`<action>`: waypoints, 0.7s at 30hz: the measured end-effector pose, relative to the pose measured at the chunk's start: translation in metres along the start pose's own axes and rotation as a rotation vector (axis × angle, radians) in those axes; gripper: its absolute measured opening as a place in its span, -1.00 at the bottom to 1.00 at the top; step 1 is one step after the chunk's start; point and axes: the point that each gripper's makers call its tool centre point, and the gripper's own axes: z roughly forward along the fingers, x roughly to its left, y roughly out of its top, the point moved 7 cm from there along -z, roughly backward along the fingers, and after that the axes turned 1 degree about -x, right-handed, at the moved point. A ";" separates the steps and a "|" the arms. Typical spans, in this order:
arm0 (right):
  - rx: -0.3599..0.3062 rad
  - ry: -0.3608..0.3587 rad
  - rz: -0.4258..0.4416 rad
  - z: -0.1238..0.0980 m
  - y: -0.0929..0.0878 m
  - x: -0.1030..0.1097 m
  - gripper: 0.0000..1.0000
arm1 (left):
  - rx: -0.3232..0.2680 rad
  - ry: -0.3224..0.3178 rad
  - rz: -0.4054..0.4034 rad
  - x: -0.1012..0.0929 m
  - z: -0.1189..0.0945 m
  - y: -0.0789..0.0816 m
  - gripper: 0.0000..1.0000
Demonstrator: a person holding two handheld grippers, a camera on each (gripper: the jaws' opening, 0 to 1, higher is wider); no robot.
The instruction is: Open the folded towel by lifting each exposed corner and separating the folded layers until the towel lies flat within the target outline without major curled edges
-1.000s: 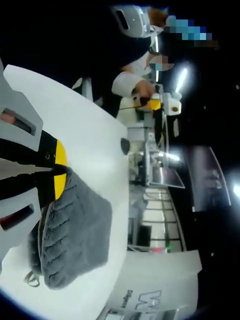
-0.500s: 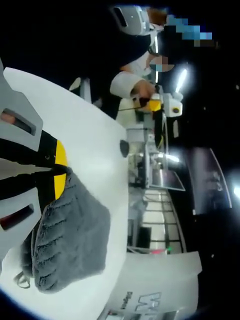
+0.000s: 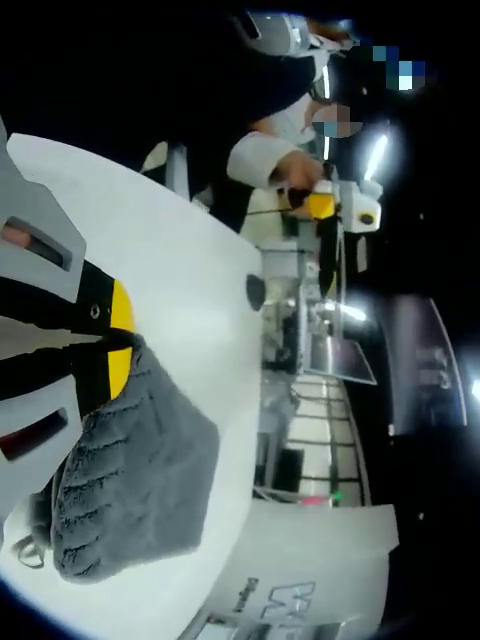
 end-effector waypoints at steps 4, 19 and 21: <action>0.002 -0.012 -0.011 0.003 0.002 0.006 -1.00 | 0.000 0.001 -0.004 0.001 0.001 0.000 0.88; 0.006 -0.033 -0.054 0.013 0.004 0.020 -1.00 | 0.009 -0.009 -0.004 0.000 0.003 -0.001 0.87; 0.009 -0.032 -0.064 0.015 0.004 0.017 -1.00 | 0.010 -0.009 -0.004 0.000 0.003 -0.001 0.87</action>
